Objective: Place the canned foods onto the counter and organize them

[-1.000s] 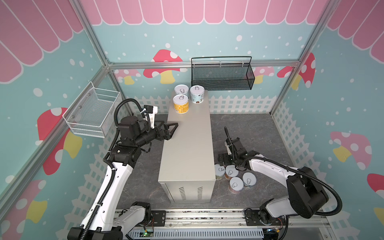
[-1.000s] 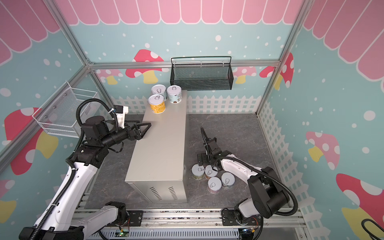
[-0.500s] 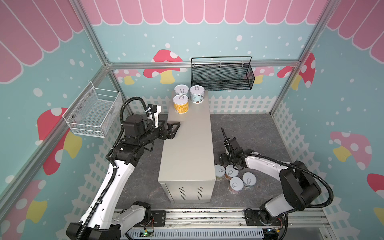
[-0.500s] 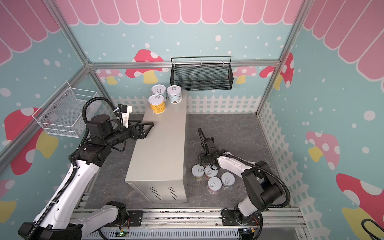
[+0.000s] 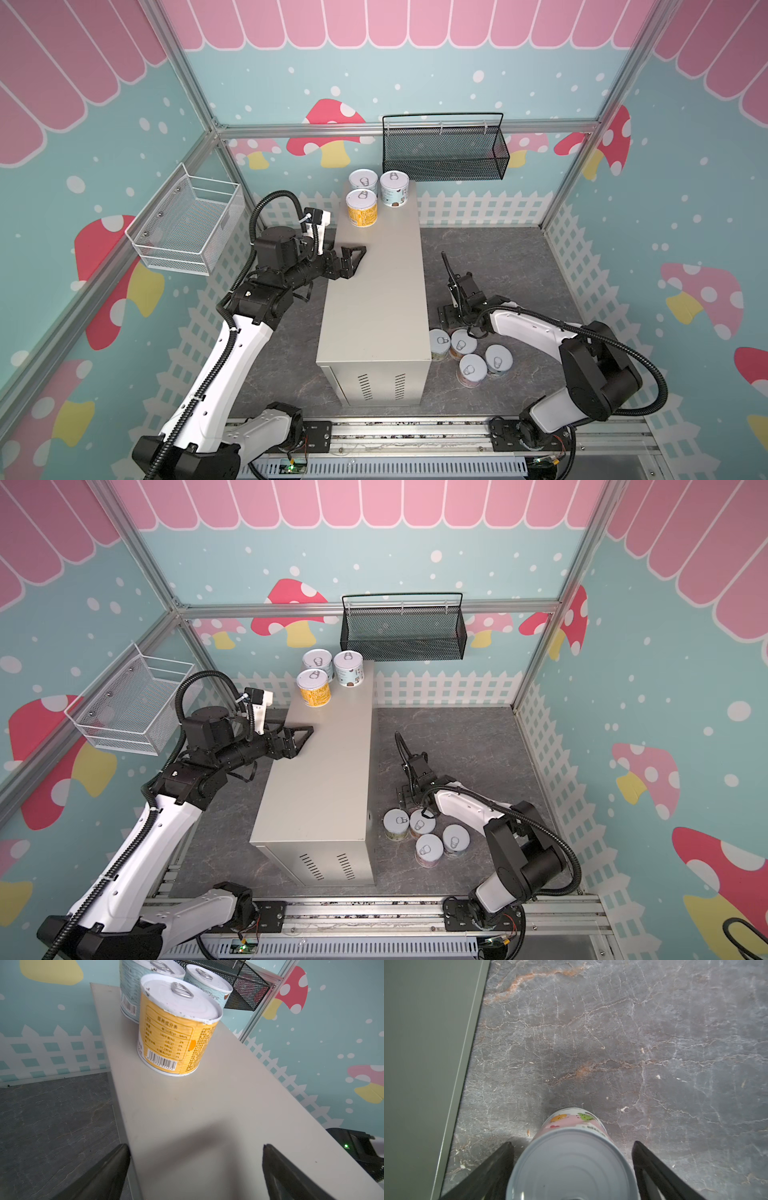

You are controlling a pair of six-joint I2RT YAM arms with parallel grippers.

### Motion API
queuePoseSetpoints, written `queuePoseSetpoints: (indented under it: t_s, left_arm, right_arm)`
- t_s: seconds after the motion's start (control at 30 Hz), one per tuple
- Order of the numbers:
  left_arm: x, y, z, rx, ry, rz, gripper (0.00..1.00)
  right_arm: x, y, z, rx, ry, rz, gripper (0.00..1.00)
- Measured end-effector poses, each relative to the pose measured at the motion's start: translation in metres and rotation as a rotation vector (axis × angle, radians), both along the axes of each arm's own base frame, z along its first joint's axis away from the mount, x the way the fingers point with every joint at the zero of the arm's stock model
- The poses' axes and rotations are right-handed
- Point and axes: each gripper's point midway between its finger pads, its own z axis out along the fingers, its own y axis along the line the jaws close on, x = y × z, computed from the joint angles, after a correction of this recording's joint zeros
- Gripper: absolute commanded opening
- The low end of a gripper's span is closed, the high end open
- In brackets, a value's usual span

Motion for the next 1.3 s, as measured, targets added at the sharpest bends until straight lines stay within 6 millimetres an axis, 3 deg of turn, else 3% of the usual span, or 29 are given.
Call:
queuePoseSetpoints:
  t_s: [0.6,1.1,1.3]
  left_arm:
    - [0.003,-0.003,0.003,0.015,-0.050,0.046,0.99]
    - [-0.004,-0.013,0.010,0.076,-0.177,0.169,0.99]
    - [-0.028,-0.043,0.019,0.089,-0.232,0.062,0.99]
  right_arm:
    - [-0.009,0.002,-0.004,-0.053,0.020,0.084,0.87]
    - [-0.010,-0.001,-0.003,-0.072,0.015,0.075,0.71]
    - [-0.011,-0.008,0.010,-0.095,-0.013,0.069,0.69]
